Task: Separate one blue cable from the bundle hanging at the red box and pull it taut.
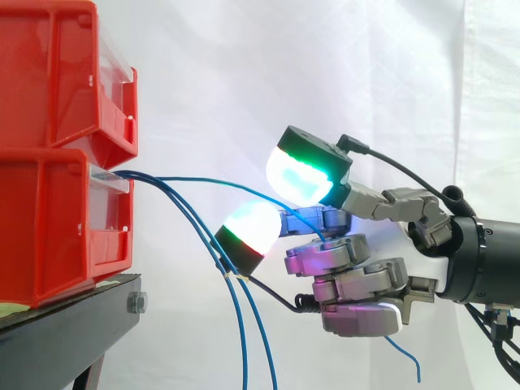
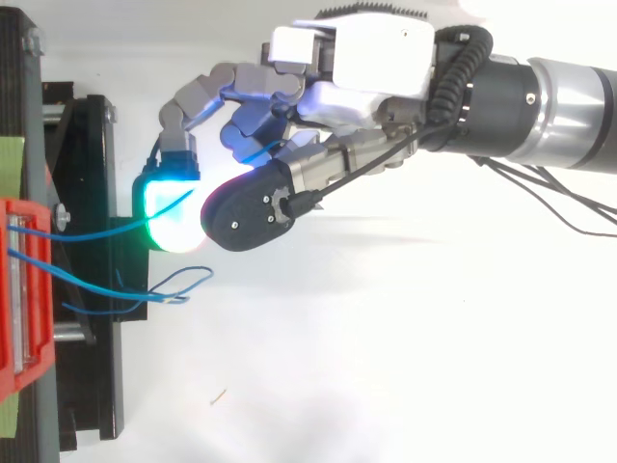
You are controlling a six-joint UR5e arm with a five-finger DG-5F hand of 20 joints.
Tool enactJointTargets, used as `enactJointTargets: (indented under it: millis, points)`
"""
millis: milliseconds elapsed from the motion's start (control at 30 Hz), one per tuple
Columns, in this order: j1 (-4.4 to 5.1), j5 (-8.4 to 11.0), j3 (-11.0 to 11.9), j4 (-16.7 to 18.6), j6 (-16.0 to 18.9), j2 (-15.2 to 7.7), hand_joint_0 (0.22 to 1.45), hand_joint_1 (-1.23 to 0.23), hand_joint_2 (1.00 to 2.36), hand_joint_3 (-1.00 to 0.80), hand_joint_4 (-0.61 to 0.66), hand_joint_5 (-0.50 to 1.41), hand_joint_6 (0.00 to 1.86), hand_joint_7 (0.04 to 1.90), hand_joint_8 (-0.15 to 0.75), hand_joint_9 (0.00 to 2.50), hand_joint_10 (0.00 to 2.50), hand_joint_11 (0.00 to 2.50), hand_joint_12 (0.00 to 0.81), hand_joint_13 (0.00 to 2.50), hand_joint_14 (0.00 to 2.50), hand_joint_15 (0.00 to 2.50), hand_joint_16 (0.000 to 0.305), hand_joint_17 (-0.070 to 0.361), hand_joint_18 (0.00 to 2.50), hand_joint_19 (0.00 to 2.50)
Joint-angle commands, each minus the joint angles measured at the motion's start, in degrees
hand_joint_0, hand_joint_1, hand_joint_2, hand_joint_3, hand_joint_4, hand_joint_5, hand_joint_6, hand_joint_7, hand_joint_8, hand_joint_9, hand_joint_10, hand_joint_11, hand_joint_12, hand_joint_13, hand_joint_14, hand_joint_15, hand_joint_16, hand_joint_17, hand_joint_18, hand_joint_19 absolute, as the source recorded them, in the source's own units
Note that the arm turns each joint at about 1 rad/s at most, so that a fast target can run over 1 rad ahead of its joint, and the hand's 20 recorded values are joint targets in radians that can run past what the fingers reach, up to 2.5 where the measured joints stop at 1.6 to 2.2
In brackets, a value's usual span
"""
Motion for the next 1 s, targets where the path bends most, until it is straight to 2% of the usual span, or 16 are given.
enactJointTargets:
  millis: [0, 200, 300, 333, 367, 400, 467, 567, 633, 700, 767, 800, 967]
  points:
    - [0.07, -0.03, 0.07, -0.05, 0.2, 0.0, 0.61, -0.51, 1.0, -0.47, 0.12, -0.22, 0.83, 0.91, 0.322, 0.84, 2.5, 1.81, 0.393, 1.43, 2.5, 1.08, 0.047, 0.106, 1.83, 0.98]
    - [0.07, -0.03, 0.07, 0.04, 0.2, 0.0, 0.62, -0.59, 1.02, -0.33, 0.11, -0.22, 0.84, 0.93, 0.317, 0.82, 2.5, 1.86, 0.395, 1.42, 2.5, 1.12, 0.046, 0.104, 1.83, 1.04]
    - [0.07, -0.03, -0.02, 0.13, 0.2, 0.0, 0.62, -0.61, 1.02, -0.32, 0.11, -0.22, 0.84, 0.93, 0.317, 0.81, 2.5, 1.86, 0.39, 1.42, 2.5, 1.12, 0.047, 0.106, 1.83, 1.04]
    - [0.07, -0.03, 0.07, 0.13, 0.2, 0.0, 0.6, -0.61, 1.01, -0.39, 0.11, -0.22, 0.84, 0.94, 0.324, 0.81, 2.5, 1.87, 0.389, 1.42, 2.5, 1.11, 0.048, 0.108, 1.83, 1.02]
    - [0.07, -0.03, 0.07, 0.13, 0.2, 0.0, 0.57, -0.55, 1.0, -0.5, 0.13, -0.22, 0.84, 0.93, 0.326, 0.81, 2.5, 1.86, 0.395, 1.42, 2.5, 1.1, 0.049, 0.11, 1.84, 0.99]
    - [0.07, -0.03, 0.07, 0.13, 0.2, 0.0, 0.57, -0.54, 1.0, -0.5, 0.13, -0.22, 0.84, 0.91, 0.328, 0.8, 2.5, 1.86, 0.395, 1.43, 2.5, 1.1, 0.049, 0.11, 1.84, 0.99]
    - [0.07, -0.03, -0.02, 0.13, 0.2, 0.0, 0.53, -0.38, 1.0, -0.5, 0.16, -0.22, 0.84, 0.91, 0.341, 0.81, 2.5, 1.79, 0.399, 1.44, 2.5, 1.05, 0.051, 0.116, 1.85, 0.93]
    - [0.07, 0.15, -0.02, 0.22, 0.11, 0.0, 0.55, -0.28, 1.0, -0.5, 0.16, -0.22, 0.83, 0.91, 0.342, 0.81, 2.5, 1.79, 0.391, 1.43, 2.5, 1.0, 0.052, 0.116, 1.84, 0.91]
    - [0.07, 0.24, -0.02, 0.22, 0.11, -0.09, 0.58, -0.26, 1.0, -0.5, 0.15, -0.22, 0.83, 0.92, 0.344, 0.83, 2.5, 1.79, 0.386, 1.41, 2.5, 0.99, 0.049, 0.11, 1.84, 0.93]
    - [-0.11, 0.24, -0.02, 0.3, 0.11, -0.26, 0.61, -0.3, 1.0, -0.46, 0.15, -0.22, 0.82, 0.92, 0.342, 0.84, 2.5, 1.81, 0.386, 1.41, 2.5, 0.99, 0.049, 0.109, 1.84, 0.93]
    - [-0.2, 0.32, -0.02, 0.48, 0.2, -0.26, 0.63, -0.39, 1.01, -0.33, 0.15, -0.21, 0.81, 0.91, 0.353, 0.85, 2.5, 1.83, 0.384, 1.41, 2.5, 0.98, 0.048, 0.109, 1.85, 0.93]
    - [-0.2, 0.32, -0.02, 0.57, 0.11, -0.26, 0.63, -0.39, 1.01, -0.33, 0.15, -0.21, 0.81, 0.91, 0.353, 0.85, 2.5, 1.83, 0.384, 1.41, 2.5, 0.98, 0.048, 0.109, 1.85, 0.93]
    - [-0.2, 0.32, -0.02, 0.57, 0.11, -0.26, 0.63, -0.58, 1.02, -0.17, 0.15, -0.2, 0.77, 0.96, 0.344, 0.82, 2.5, 1.83, 0.393, 1.42, 2.5, 1.0, 0.05, 0.111, 1.85, 0.97]
